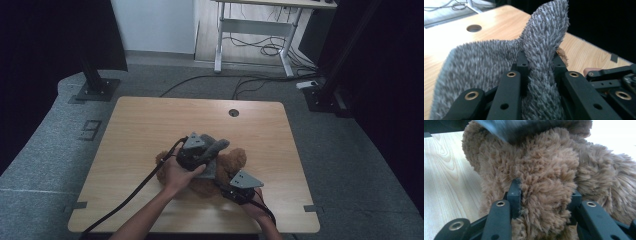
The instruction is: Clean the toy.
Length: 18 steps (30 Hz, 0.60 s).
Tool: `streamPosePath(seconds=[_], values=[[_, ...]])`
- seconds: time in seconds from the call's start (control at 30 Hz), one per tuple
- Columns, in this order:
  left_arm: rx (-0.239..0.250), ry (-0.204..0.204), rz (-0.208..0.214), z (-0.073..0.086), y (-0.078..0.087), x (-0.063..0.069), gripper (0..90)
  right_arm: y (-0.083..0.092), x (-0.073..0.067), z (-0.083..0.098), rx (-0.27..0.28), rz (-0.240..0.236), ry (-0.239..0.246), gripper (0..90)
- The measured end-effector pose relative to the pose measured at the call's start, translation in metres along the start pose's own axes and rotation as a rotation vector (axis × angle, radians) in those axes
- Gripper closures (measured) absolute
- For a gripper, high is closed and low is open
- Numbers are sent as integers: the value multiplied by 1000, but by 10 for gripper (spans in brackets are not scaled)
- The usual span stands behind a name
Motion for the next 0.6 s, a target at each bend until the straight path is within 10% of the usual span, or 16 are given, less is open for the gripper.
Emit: streamPosePath(seconds=[0.27, 0.6], values=[[-154, 19, -9, 13, -13, -12, 761, -1, -2, 1, -5, -2, 25, 598], [-126, 40, -41, 30, 2, -23, 771, 0, -7, 3, -10, 0, 68, 584]])
Point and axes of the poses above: each handheld gripper's, and its own axes: y roughly backward along the jaws, z roughly out of its underside, x roughly to its right, the point moved 5 cm from there along -y, roughly forward along the jaws, and after that the axes turned 2 degrees about y, right-handed, at the moved point
